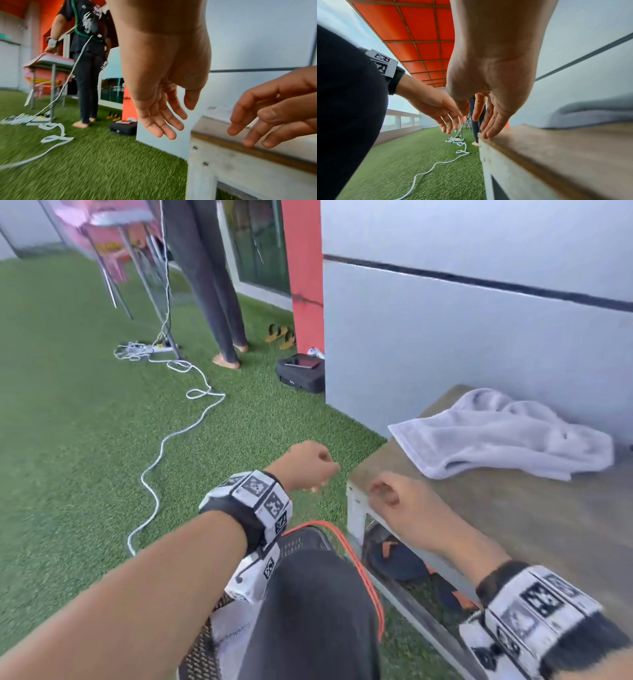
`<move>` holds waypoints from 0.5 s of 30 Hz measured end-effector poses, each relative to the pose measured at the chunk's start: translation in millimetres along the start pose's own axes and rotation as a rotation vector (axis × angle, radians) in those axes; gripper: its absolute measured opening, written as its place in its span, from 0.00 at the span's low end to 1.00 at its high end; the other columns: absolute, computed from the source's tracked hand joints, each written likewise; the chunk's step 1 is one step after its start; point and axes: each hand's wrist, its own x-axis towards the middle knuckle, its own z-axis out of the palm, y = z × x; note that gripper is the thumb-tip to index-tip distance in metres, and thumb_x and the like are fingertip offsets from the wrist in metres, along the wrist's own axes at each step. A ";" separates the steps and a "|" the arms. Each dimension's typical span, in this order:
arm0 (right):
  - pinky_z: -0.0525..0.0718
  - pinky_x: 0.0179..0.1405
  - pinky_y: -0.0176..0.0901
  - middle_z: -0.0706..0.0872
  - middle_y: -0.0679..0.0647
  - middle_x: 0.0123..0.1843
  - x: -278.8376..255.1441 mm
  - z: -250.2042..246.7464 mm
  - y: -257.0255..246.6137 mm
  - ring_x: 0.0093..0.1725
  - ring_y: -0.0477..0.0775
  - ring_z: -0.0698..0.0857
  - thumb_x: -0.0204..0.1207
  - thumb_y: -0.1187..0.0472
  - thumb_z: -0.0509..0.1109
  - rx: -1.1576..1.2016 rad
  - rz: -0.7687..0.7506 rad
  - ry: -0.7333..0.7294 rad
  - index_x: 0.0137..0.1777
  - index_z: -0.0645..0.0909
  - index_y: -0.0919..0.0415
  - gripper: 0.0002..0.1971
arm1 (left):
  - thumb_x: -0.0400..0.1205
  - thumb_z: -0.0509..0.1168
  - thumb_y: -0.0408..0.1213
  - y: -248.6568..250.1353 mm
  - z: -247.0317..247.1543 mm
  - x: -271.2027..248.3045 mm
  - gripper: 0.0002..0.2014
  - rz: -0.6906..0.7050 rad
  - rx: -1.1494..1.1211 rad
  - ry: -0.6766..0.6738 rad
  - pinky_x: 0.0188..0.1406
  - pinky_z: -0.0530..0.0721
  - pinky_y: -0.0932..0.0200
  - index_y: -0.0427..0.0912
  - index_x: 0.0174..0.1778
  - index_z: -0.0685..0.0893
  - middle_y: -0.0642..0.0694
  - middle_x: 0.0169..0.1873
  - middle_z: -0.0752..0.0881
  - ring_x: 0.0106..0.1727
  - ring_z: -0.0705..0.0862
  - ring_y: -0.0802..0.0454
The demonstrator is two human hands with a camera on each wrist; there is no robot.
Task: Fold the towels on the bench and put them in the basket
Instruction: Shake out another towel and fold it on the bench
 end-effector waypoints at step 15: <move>0.76 0.64 0.54 0.84 0.56 0.55 -36.5 -98.7 63.3 0.60 0.60 0.79 0.78 0.58 0.65 -0.306 0.147 0.098 0.51 0.82 0.64 0.10 | 0.82 0.64 0.40 136.9 54.8 30.2 0.13 0.167 0.226 -0.108 0.60 0.82 0.54 0.41 0.57 0.89 0.43 0.62 0.86 0.62 0.84 0.44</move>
